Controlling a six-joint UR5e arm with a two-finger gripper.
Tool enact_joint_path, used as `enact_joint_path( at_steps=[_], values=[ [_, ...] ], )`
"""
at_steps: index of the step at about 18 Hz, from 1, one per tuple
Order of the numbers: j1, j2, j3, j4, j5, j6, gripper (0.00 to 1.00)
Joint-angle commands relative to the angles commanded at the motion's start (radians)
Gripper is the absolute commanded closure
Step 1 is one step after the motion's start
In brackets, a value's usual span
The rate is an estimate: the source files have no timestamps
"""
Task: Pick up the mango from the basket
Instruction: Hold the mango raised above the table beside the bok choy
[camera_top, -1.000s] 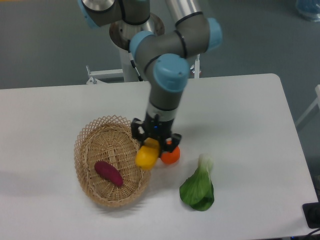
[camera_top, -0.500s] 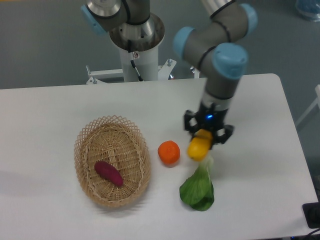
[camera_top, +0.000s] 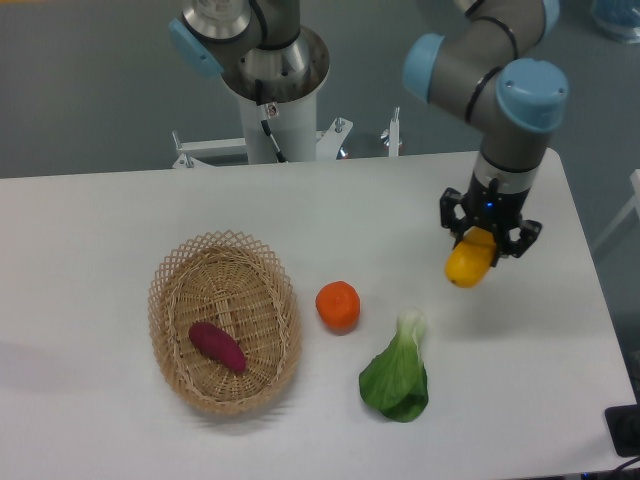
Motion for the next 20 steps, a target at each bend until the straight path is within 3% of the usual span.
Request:
enact_joint_path(
  at_steps=[7, 20],
  values=[
    [-0.002, -0.057, 0.066, 0.011, 0.018, 0.075, 0.75],
    [0.0, -0.06, 0.065, 0.017, 0.043, 0.083, 0.75]
  ],
)
